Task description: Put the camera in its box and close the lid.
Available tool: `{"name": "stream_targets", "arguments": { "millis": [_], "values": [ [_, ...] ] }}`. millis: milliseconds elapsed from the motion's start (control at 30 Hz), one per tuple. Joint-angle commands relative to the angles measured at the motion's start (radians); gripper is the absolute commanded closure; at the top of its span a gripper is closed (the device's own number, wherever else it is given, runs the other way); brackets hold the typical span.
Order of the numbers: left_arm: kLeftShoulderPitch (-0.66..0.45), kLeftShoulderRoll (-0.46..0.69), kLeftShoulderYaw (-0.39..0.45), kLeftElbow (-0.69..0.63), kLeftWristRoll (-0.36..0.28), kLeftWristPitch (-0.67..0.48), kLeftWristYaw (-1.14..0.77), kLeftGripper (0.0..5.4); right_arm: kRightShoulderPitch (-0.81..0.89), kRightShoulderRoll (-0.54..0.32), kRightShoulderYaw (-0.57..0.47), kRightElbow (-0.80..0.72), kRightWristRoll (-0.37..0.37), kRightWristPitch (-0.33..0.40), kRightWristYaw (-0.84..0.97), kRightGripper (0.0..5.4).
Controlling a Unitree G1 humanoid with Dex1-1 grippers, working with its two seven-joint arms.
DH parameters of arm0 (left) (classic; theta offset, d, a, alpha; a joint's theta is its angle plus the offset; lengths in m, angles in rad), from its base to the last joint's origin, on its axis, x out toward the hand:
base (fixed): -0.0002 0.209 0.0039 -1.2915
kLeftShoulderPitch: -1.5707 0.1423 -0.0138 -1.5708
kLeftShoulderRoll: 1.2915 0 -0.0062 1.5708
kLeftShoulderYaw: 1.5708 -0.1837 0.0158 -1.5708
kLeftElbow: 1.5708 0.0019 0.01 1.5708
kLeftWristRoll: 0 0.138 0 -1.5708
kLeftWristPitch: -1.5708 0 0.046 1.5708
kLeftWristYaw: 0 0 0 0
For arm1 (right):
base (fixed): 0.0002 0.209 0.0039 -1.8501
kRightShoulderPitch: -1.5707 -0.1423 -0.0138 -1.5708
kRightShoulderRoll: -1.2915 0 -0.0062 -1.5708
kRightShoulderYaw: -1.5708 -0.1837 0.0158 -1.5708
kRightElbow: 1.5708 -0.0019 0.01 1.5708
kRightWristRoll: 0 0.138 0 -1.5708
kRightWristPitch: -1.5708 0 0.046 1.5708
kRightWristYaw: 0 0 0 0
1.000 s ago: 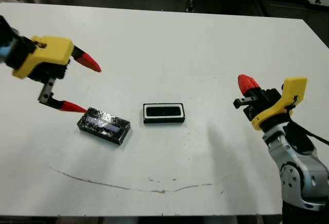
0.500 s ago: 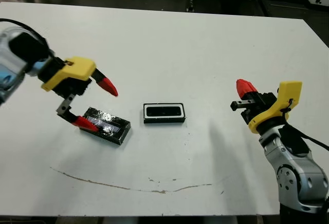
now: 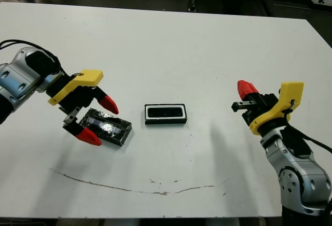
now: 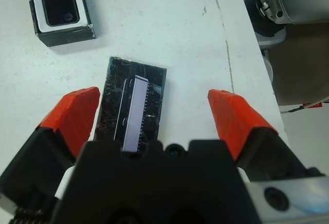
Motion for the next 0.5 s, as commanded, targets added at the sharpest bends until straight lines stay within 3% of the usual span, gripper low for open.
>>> {"name": "stream_targets", "arguments": {
  "millis": [33,267,500],
  "values": [
    [0.033,0.002,0.031,-0.012,0.046,-0.049,-0.002,0.0,0.016,-0.009,-0.004,-0.006,0.008,0.02,-0.004,5.4],
    [0.061,-0.035,0.057,0.043,0.101,-0.122,-0.002,0.0,0.024,-0.009,-0.004,-0.008,0.018,0.021,0.0,5.4],
    [0.079,-0.063,0.116,0.067,0.17,-0.093,-0.002,0.0,0.03,-0.019,0.008,-0.012,0.015,0.029,-0.001,5.4]
  ]
}}
